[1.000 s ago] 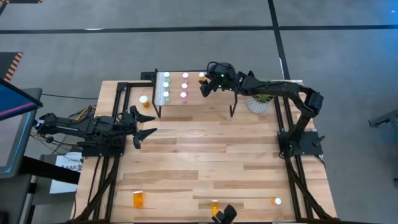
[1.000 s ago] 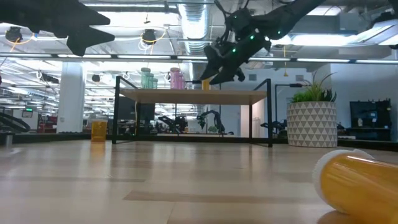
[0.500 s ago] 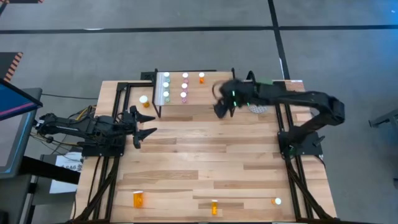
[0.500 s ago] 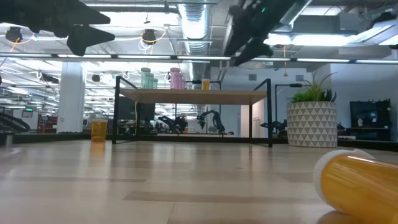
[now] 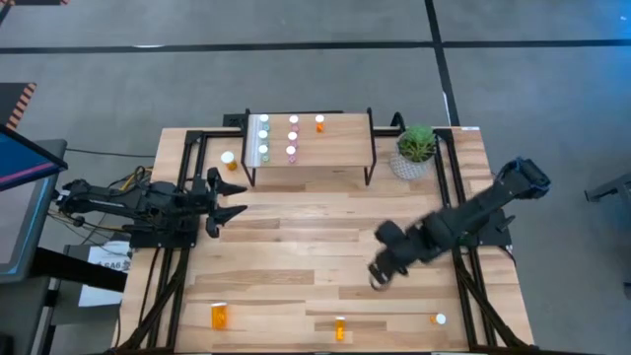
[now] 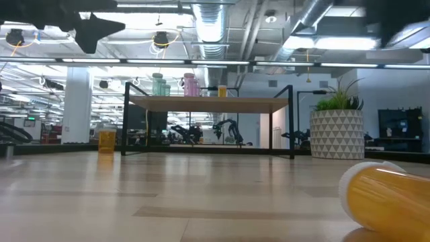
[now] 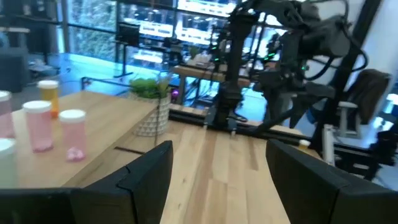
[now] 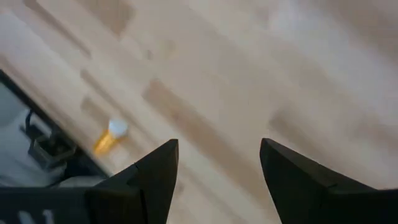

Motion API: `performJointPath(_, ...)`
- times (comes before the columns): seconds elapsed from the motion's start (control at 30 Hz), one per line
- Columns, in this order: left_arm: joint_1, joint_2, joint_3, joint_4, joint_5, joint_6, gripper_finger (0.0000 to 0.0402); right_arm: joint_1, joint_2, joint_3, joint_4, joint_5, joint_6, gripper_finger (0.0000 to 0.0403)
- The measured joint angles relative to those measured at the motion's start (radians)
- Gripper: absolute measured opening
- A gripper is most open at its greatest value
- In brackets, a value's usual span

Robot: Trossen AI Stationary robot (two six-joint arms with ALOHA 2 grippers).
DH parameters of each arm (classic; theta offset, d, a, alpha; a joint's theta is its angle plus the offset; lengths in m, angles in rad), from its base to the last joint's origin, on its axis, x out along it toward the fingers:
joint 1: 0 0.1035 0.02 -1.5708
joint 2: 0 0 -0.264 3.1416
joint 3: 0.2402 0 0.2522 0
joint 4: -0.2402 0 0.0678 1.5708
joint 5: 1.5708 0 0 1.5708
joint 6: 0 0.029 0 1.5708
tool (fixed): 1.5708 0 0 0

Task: Pick and place medicine bottles onto shelf by color
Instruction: Put the left small orange pill bottle on the shelf aligned with the other small orange pill bottle

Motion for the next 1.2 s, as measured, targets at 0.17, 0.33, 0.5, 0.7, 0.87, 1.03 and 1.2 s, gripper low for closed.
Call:
performJointPath(0.17, 0.0, 0.012, 0.0, 0.019, 0.093, 0.002, 0.0245, 0.17, 0.0, 0.0, -0.064, 0.048, 0.271, 0.025)
performJointPath(0.33, -0.028, 0.138, 0.0, 0.156, 0.272, -0.003, 0.0245, 0.264, 0.0, 0.0, -0.132, 0.239, 0.356, 0.025)
performJointPath(0.5, -0.121, 0.387, 0.032, 0.272, 0.237, -0.021, 0.0245, 0.274, -0.001, 0.0, -0.198, 0.383, 0.356, 0.0249)
performJointPath(0.7, -0.213, 0.665, 0.142, 0.282, 0.159, -0.02, 0.0245, 0.224, -0.001, 0.0, -0.093, 0.393, 0.207, 0.0249)
performJointPath(0.87, -0.274, 0.81, 0.211, 0.272, 0.162, -0.003, 0.0245, 0.195, 0.028, 0.0, 0.119, 0.426, 0.037, 0.0249)
performJointPath(1.03, -0.304, 0.841, 0.23, 0.271, 0.13, 0.006, 0.0245, 0.185, 0.132, 0.0, 0.317, 0.435, -0.036, 0.0249)
performJointPath(1.2, -0.321, 0.825, 0.23, 0.257, 0.127, -0.001, 0.0245, 0.171, 0.295, 0.0, 0.496, 0.347, 0.094, 0.0249)
